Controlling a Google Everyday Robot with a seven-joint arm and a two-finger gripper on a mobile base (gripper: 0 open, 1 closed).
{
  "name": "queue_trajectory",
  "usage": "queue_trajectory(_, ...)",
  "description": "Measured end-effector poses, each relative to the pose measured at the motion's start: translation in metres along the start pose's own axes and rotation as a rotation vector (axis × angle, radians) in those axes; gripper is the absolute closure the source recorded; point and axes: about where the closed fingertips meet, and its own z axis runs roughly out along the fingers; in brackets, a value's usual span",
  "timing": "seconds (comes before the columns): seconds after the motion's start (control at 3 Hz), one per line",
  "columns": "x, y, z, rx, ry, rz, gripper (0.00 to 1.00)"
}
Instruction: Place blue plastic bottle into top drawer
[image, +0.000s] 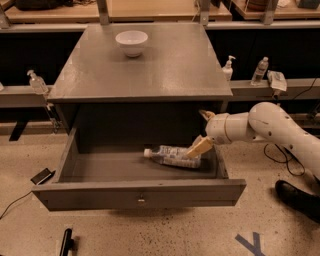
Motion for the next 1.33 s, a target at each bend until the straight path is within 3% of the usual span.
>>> queue_trajectory(0.33,-0.004,-0.003,-0.021,0.031,-0.016,0.025,0.00)
queue_trajectory(0.67,0.006,0.006,-0.032,0.060,-0.113,0.107,0.00)
queue_trajectory(1.0,0.033,0.026,-0.070,0.103,-0.258,0.256,0.00)
queue_trajectory(1.33,0.045,0.026,-0.089,0.135,-0.271,0.286,0.00)
